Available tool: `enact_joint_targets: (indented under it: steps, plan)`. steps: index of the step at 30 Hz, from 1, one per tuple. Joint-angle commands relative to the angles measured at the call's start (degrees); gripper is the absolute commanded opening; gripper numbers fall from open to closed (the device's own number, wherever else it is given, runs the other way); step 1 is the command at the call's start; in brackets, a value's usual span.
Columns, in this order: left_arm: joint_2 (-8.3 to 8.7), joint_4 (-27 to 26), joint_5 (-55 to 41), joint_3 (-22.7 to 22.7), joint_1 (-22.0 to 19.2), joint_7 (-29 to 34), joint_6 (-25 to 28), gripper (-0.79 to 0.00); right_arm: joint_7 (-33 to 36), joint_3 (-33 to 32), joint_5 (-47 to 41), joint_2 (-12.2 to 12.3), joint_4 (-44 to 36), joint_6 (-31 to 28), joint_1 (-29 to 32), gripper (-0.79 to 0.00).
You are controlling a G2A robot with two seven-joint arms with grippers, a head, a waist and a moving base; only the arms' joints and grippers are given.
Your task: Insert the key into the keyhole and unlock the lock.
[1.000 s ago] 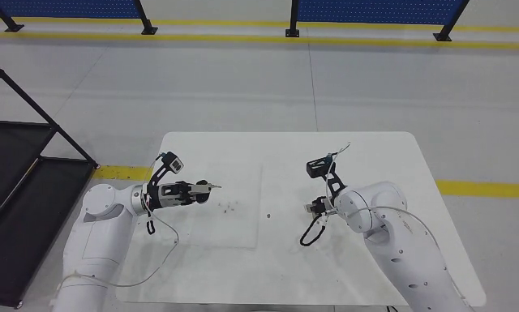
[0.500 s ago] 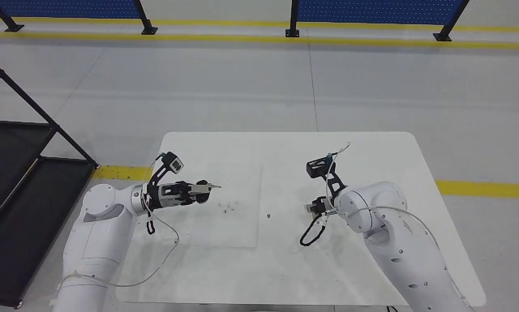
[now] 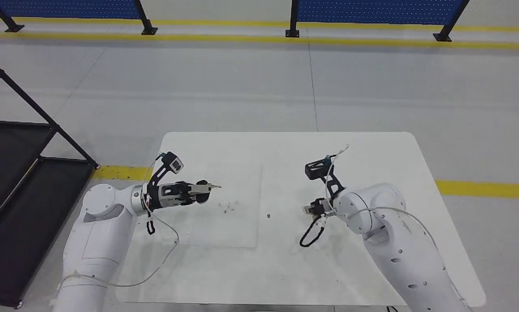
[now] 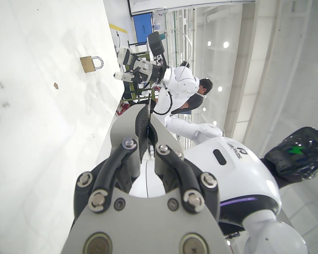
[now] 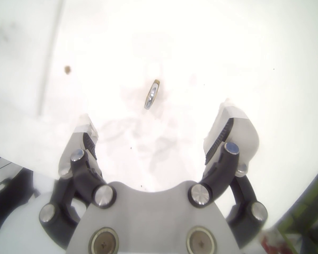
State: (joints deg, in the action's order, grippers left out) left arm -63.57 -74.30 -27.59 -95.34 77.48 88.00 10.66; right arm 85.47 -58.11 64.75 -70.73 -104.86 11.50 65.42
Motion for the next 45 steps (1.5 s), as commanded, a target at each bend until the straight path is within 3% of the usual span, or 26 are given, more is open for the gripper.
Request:
enact_joint_targets:
  steps: [1,17,33,36,41,45]
  plan:
    - [0.00,0.0,0.0,0.0,0.0,0.0,0.0,-0.785,1.9,0.4,-1.2,-0.3,1.4,0.4,-1.3,0.000]
    - [0.00,0.0,0.0,0.0,0.0,0.0,0.0,-0.785,2.5,12.1,-10.3,-1.0,18.3,4.8,-14.0,0.000]
    - [0.00,0.0,0.0,0.0,0.0,0.0,0.0,-0.785,2.5,19.4,-16.1,-0.3,24.7,4.8,-20.0,0.000]
    - [0.00,0.0,0.0,0.0,0.0,0.0,0.0,-0.785,2.5,19.9,-16.9,-0.4,25.3,4.8,-20.5,-0.046]
    - [0.00,0.0,0.0,0.0,0.0,0.0,0.0,-0.785,2.5,20.1,-17.6,-0.6,26.2,4.8,-20.9,-0.058]
    - [0.00,0.0,0.0,0.0,0.0,0.0,0.0,-0.785,2.4,20.2,-17.6,-0.8,26.5,4.9,-20.7,-0.135]
